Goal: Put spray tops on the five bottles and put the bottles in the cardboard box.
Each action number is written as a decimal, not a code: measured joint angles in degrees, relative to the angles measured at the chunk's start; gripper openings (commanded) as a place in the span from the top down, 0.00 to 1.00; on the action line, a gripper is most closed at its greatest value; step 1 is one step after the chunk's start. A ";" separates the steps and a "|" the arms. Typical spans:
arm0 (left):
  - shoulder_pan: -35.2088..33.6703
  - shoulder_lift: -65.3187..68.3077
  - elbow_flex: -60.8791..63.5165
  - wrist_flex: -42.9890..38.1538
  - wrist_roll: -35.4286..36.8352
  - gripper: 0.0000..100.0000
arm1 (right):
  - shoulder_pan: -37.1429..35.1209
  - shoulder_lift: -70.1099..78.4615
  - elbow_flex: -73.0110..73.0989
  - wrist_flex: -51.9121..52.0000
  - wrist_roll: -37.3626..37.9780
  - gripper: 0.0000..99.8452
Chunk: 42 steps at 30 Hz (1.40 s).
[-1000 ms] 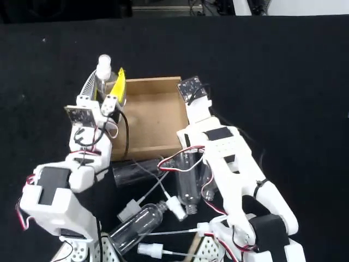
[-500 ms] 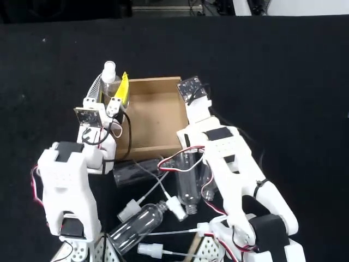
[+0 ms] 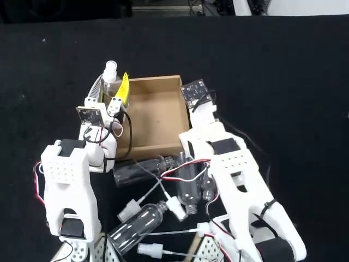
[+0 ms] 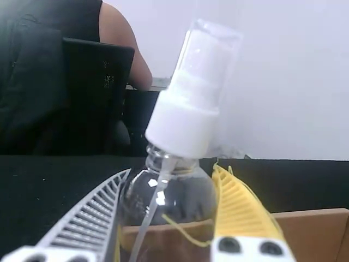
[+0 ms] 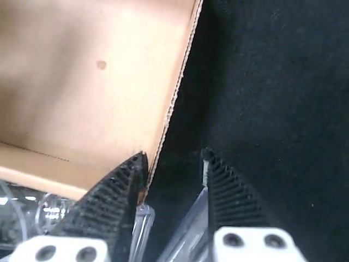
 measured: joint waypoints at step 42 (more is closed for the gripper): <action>0.00 -14.95 3.52 14.95 -1.14 0.74 | 0.09 0.00 0.00 0.00 0.09 0.86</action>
